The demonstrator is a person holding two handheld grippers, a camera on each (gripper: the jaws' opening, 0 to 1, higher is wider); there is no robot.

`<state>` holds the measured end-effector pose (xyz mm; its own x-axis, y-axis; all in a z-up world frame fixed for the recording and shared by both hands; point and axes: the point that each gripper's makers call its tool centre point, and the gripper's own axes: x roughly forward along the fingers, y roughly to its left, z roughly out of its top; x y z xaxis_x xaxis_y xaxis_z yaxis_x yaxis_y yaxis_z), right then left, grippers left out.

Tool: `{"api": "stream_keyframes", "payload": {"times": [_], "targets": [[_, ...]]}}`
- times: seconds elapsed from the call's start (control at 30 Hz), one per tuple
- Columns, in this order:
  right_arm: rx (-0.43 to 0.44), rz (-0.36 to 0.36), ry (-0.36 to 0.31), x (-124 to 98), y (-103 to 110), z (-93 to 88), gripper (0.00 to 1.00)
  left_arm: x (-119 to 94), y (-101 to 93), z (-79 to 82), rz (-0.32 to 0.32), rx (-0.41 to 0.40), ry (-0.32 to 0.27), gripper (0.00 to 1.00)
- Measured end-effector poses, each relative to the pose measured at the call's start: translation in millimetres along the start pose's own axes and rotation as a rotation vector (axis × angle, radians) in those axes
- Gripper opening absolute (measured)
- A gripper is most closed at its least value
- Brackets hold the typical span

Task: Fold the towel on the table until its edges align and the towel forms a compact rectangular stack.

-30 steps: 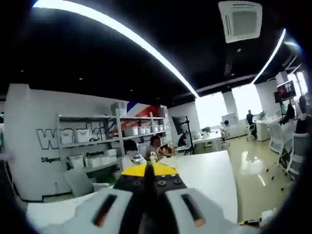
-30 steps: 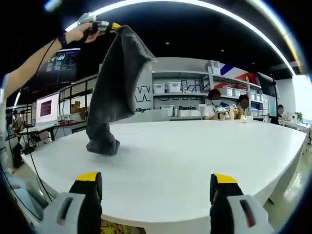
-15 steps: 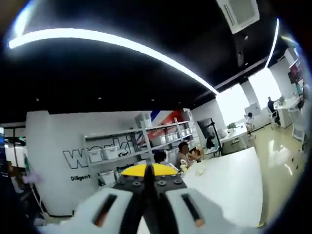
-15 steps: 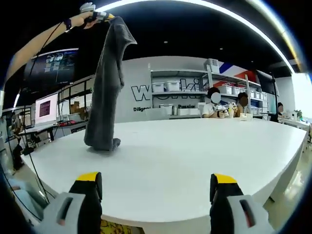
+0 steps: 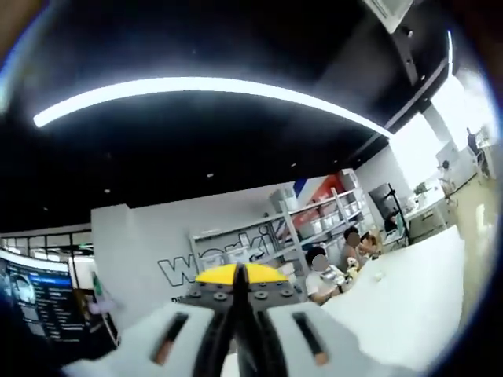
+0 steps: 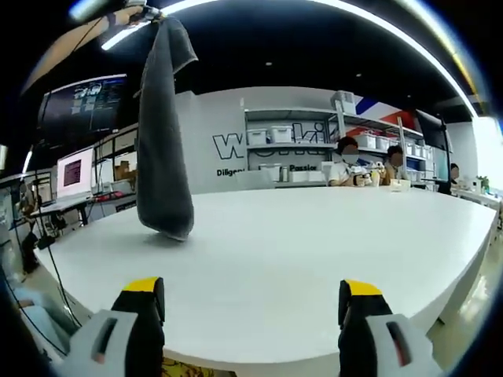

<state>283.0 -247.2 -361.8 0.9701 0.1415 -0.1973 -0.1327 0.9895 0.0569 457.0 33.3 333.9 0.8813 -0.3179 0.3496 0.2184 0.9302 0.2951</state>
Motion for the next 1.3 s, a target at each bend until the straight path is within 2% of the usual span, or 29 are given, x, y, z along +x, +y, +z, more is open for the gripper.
{"api": "stream_keyframes", "payload": {"times": [0.27,0.37,0.57,0.67,0.73,0.87,0.93,1.03,1.13,1.3], "targets": [[-0.006,0.009,0.008,4,5,0.0,0.96,-21,47.9,22.3,0.104,0.013,-0.008,0.03],[-0.01,0.011,0.014,6,7,-0.2,0.96,-32,71.0,30.0,0.164,0.022,-0.018,0.03],[-0.021,0.027,0.013,11,16,3.3,0.96,-46,101.4,28.7,0.218,-0.004,-0.012,0.03],[-0.032,0.039,0.017,12,22,3.4,0.96,-48,106.7,17.5,0.231,0.018,0.029,0.03],[-0.038,0.046,0.02,11,25,3.4,0.96,-41,110.7,12.7,0.227,0.028,0.053,0.03],[-0.045,0.046,0.024,10,26,3.6,0.96,-30,101.9,-11.8,0.216,0.07,0.108,0.03],[-0.045,0.04,0.022,9,25,4.6,0.96,-23,87.8,-25.8,0.172,0.063,0.135,0.03],[-0.047,0.034,0.019,8,24,5.6,0.96,-15,71.0,-39.0,0.142,0.06,0.15,0.04],[-0.05,0.03,0.021,6,24,5.3,0.96,-1,49.5,-55.2,0.1,0.117,0.193,0.04],[-0.047,0.017,0.02,3,19,4.9,0.96,12,11.7,-86.0,0.014,0.164,0.265,0.04]]}}
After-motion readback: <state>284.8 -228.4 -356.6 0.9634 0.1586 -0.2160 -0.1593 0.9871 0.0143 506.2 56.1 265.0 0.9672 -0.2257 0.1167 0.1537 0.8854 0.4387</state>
